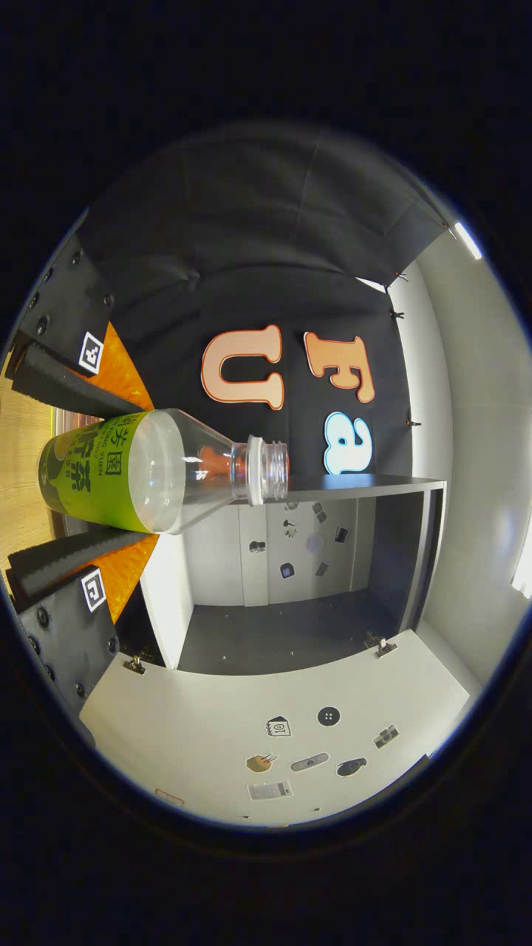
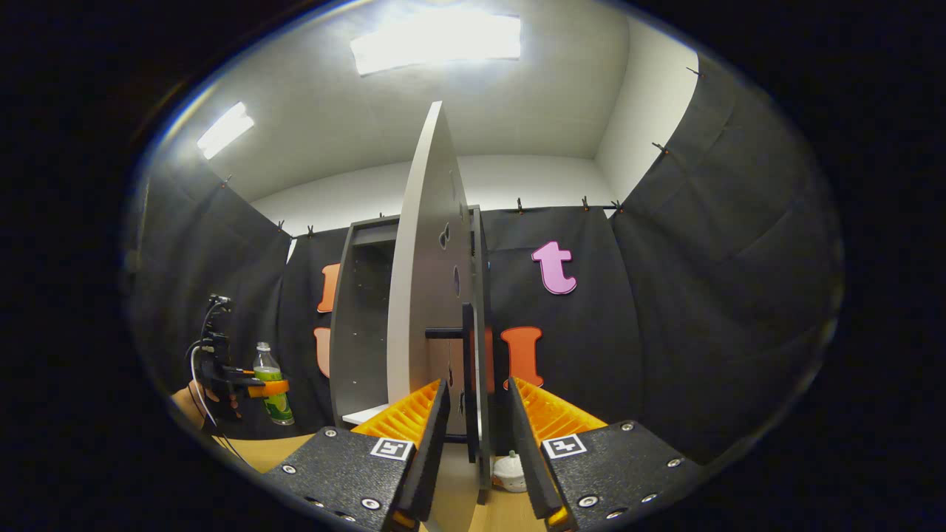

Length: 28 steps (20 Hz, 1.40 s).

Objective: Open the cabinet door with the right hand, grasp the bottle in the cabinet with the left hand and place it on the coaster, then close the cabinet door with the right hand.

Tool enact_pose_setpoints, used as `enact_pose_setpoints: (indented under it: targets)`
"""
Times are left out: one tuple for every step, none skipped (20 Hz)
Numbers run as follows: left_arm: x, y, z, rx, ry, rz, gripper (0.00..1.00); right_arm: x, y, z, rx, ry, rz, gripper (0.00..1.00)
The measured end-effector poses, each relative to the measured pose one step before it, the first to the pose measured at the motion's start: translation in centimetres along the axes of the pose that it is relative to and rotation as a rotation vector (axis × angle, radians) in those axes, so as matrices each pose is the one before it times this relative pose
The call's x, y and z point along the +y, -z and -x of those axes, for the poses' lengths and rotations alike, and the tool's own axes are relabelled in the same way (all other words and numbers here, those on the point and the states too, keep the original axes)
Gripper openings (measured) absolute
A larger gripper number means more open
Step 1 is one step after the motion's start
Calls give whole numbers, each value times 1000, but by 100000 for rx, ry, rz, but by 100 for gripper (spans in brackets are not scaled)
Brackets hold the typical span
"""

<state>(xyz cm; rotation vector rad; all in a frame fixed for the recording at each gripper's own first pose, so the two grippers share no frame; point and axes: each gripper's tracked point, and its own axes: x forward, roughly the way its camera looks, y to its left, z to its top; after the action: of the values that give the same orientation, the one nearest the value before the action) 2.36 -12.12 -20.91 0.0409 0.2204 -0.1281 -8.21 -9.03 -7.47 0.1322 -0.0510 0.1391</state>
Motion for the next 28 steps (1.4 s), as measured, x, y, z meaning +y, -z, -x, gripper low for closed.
enact_pose_setpoints:
  targets:
    - [626, 369, 535, 40, -794, 183, 80, -39, -89, -74, -280, 399, 256, 49]
    - [513, 393, 351, -98, -484, 19, 80, -25, 91, 35, -51, 251, 100, 49]
    - [669, 546, 339, 435, -761, 326, 82, -20, -71, 12, -46, 272, -161, 49]
    - [556, 737, 359, 852, -659, 315, 81, 99, 23, 100, -49, -199, -133, 51]
    - [619, 820, 287, 956, -673, 808, 80, -34, -78, 221, -67, -74, -132, 48]
    - [537, 773, 222, 732, -351, 783, 80, -62, -14, 85, -111, -34, -164, 53]
    - [660, 875, 284, 886, -945, 750, 82, -27, -65, -28, -245, 118, -290, 54]
    - [683, 913, 203, 475, -1035, 258, 81, -14, -36, -67, -215, 339, -289, 51]
    - [754, 945, 194, 74, -1351, -145, 82, -136, 30, -3, -158, 403, -163, 57]
    - [746, 1116, 210, 1347, -1117, -156, 78, -159, 15, -42, -104, 520, -223, 57]
    - [515, 1016, 59, 963, -952, 307, 80, -91, 42, -64, -6, 282, -94, 59]
    - [531, 1010, 129, 1185, -506, 269, 81, -11, 76, 27, -72, 222, -44, 59]
    - [415, 1015, 62, 898, -656, 581, 81, -66, 3, -53, 59, 192, -78, 64]
    - [482, 1082, 53, 884, -517, 486, 79, -35, 5, -120, 165, 285, -303, 60]
    - [341, 996, -19, 257, -638, 531, 81, -123, 184, -113, 31, 290, -479, 60]
    - [255, 1251, -67, 1142, -249, 306, 81, -71, 133, -19, -12, 301, -601, 60]
    - [462, 1229, 21, 723, -787, 274, 81, -90, 17, -13, -101, 215, -587, 60]
    - [499, 1073, -7, 639, -362, 187, 81, -4, -29, -79, 39, 55, -543, 60]
    - [261, 1182, 31, 459, -54, 434, 83, -36, -99, -287, 61, 150, -463, 60]
    - [159, 1107, -43, 679, 95, 556, 81, -55, 101, -270, 503, 164, -141, 60]
    - [103, 1121, -42, 624, 355, 829, 81, -163, 152, -180, 732, 220, 6, 60]
    - [176, 899, -188, 805, 130, 560, 79, -121, 134, -120, 451, 251, 142, 60]
    - [255, 936, -192, 739, -316, 312, 81, -142, 49, -164, 242, 328, 187, 60]
    - [287, 1129, 107, 720, -95, 126, 81, -94, 45, -150, -25, 252, 192, 60]
    - [257, 942, 261, 976, -182, -105, 81, -137, 44, 126, 9, 87, 231, 60]
    - [169, 831, 201, 735, -90, 216, 81, -82, 32, -65, 24, 223, 17, 60]
    - [184, 666, -30, 840, -123, 447, 81, 59, -43, -126, 52, -16, -5, 60]
    - [235, 855, 3, 884, -290, 329, 81, -62, 27, -28, 15, 139, -326, 60]
